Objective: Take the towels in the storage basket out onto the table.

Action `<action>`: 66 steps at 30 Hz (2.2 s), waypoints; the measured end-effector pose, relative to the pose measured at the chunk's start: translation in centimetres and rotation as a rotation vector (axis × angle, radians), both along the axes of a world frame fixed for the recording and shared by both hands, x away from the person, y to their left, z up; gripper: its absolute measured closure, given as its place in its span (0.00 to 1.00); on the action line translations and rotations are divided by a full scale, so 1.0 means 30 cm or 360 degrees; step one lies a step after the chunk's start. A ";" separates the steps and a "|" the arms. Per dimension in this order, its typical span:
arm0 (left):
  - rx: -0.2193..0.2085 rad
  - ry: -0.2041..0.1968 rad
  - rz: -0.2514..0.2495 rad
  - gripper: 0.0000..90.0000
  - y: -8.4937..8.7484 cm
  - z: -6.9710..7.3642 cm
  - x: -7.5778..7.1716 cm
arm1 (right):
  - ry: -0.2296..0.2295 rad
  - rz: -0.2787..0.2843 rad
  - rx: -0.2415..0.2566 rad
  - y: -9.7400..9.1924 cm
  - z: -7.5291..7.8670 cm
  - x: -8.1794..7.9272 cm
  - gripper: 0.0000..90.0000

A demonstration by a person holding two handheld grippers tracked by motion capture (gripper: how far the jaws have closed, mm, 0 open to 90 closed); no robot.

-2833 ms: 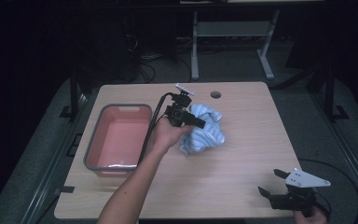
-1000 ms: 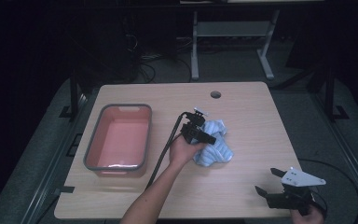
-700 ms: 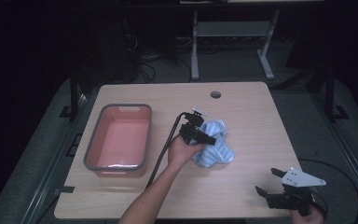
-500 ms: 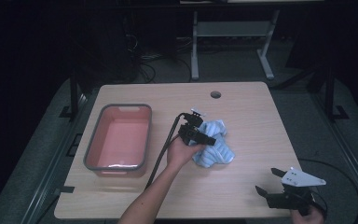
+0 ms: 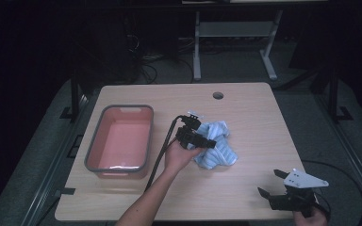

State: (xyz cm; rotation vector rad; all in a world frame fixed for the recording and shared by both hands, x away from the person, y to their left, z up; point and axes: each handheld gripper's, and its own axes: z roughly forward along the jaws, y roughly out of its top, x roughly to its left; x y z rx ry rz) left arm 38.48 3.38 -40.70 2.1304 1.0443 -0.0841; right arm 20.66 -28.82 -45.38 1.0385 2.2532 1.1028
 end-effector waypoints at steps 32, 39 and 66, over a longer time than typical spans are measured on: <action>-0.0025 -0.0016 -0.0032 0.28 0.104 -0.034 -0.124 | 0.0011 -0.0032 0.0002 -0.007 -0.003 0.004 0.15; -0.0035 -0.0022 -0.0046 0.28 0.126 -0.036 -0.148 | 0.0006 -0.0028 -0.0005 -0.007 -0.005 0.005 0.15; -0.0095 -0.0026 -0.0104 0.28 0.194 -0.079 -0.277 | 0.0021 -0.0021 -0.0027 -0.003 -0.014 0.002 0.15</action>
